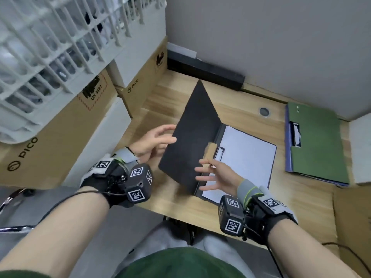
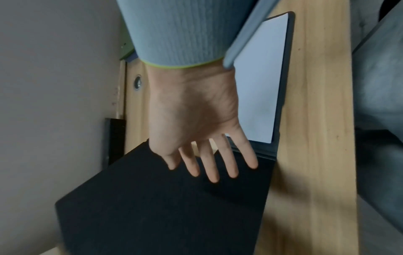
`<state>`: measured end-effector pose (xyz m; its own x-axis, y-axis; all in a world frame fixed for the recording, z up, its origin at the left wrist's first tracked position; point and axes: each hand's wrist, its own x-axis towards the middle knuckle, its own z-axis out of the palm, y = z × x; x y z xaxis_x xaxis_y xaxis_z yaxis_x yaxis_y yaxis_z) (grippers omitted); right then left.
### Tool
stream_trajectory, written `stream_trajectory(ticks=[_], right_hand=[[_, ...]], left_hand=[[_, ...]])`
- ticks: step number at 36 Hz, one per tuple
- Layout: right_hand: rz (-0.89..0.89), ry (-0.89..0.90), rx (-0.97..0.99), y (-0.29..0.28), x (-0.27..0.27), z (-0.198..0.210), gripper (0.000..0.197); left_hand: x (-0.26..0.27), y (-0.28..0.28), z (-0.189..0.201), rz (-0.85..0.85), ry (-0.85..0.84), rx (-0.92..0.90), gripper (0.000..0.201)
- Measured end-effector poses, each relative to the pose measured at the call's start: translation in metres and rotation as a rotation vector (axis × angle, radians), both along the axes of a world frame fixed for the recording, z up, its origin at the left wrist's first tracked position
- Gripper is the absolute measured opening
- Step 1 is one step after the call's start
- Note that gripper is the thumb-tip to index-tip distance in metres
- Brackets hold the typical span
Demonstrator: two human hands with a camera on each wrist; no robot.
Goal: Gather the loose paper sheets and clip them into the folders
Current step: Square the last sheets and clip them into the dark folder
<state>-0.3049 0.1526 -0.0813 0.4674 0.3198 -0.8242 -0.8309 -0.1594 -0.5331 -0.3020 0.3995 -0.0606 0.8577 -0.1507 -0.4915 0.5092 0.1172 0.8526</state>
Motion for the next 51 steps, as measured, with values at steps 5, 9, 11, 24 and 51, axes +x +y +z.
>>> stream_trajectory(ticks=[5, 9, 11, 24, 51], right_hand=[[-0.080, -0.072, 0.163, -0.017, 0.009, 0.029, 0.064], [-0.155, -0.121, 0.210, -0.040, 0.003, 0.044, 0.072], [-0.189, -0.152, 0.201, -0.052, -0.002, 0.045, 0.064], [-0.546, 0.043, -0.275, -0.162, -0.074, -0.032, 0.021], [-0.698, -0.015, -0.226, -0.121, -0.043, -0.054, 0.025]], left_hand=[[0.015, -0.057, 0.013, -0.181, 0.018, -0.109, 0.038], [0.017, -0.094, 0.001, -0.281, 0.113, -0.137, 0.053], [0.017, -0.109, -0.008, -0.284, 0.168, -0.166, 0.049], [0.009, -0.137, -0.050, -0.300, 0.305, 0.114, 0.026], [0.010, -0.094, -0.060, -0.223, 0.251, 0.110, 0.029]])
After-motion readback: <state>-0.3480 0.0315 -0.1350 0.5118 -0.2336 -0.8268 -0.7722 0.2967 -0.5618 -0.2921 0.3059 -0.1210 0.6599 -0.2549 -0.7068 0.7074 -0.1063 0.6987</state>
